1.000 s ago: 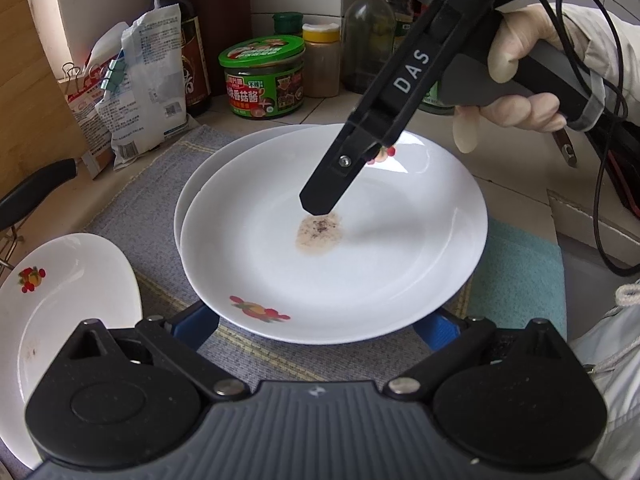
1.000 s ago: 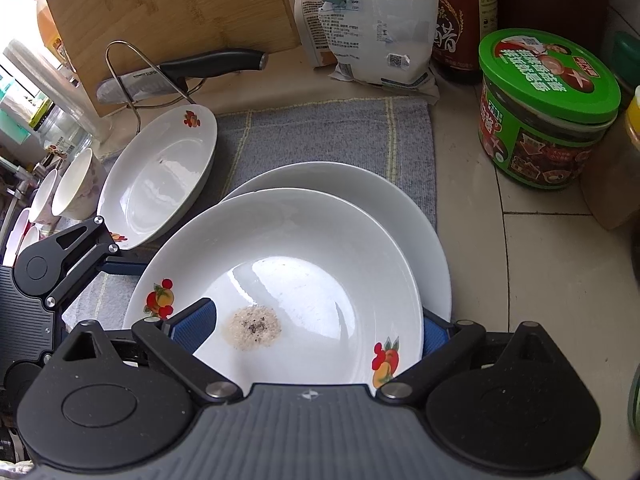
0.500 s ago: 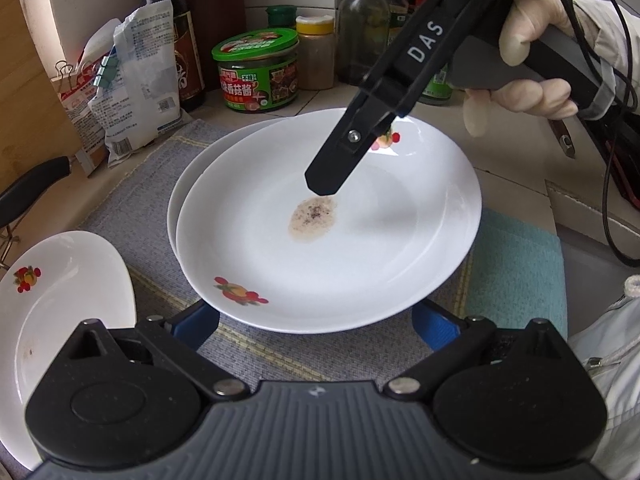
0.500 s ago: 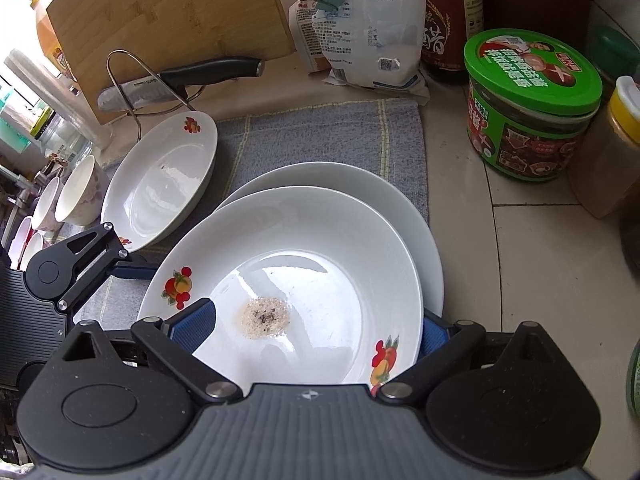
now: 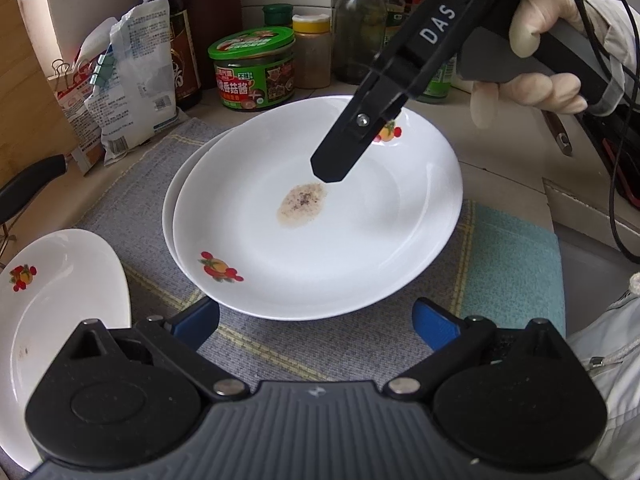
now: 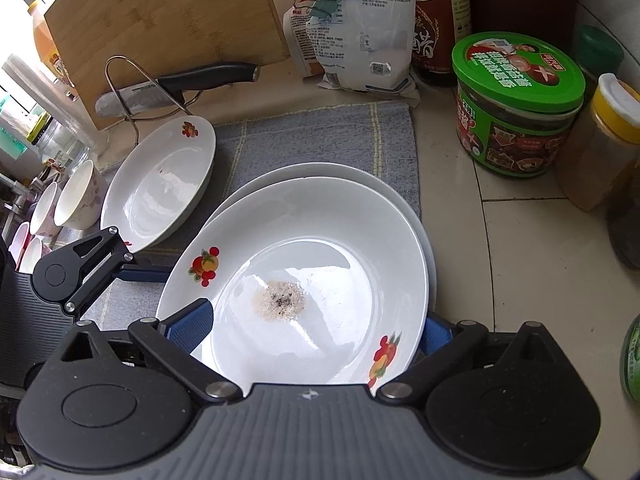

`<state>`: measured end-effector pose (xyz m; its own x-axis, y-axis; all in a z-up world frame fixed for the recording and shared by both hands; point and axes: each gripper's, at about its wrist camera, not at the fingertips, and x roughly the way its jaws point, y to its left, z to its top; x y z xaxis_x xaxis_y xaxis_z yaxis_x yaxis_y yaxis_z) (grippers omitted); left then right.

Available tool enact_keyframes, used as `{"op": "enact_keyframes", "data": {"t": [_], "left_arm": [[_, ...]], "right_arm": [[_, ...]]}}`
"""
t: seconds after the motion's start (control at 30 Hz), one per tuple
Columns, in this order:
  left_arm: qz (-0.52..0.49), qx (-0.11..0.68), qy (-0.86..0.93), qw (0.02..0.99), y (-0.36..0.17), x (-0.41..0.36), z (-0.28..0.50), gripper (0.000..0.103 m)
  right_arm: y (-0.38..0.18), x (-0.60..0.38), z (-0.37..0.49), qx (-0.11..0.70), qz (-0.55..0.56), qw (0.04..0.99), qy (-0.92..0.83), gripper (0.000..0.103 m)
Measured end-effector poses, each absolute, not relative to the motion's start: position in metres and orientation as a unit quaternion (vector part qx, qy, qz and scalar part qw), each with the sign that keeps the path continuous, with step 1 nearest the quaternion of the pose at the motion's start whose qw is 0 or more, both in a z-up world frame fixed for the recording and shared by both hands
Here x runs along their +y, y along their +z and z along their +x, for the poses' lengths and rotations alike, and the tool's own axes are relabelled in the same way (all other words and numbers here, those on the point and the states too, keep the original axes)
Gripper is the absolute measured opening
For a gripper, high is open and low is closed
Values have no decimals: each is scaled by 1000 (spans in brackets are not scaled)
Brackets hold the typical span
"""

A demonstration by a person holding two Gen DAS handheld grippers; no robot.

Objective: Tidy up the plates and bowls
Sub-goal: 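Lower the stained flat plate onto the white deep plate with both tools, then open both tools and pull them away from the plate stack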

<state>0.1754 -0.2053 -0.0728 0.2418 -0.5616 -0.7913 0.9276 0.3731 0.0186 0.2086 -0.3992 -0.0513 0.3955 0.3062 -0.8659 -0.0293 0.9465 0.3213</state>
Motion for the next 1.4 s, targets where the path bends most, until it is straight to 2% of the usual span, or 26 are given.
{"op": "enact_keyframes", "data": {"t": [0.93, 1.27, 1.4], "left_arm": [[201, 340, -467, 791, -61, -194, 168, 102], [164, 314, -407, 842, -48, -155, 151, 102], [135, 315, -364, 866, -46, -125, 146, 102]], "right_arm": [[-51, -379, 214, 567, 53, 822, 23, 103], [-34, -336, 188, 488, -41, 872, 24, 103], [-32, -315, 177, 463, -28, 885, 37, 103]]}}
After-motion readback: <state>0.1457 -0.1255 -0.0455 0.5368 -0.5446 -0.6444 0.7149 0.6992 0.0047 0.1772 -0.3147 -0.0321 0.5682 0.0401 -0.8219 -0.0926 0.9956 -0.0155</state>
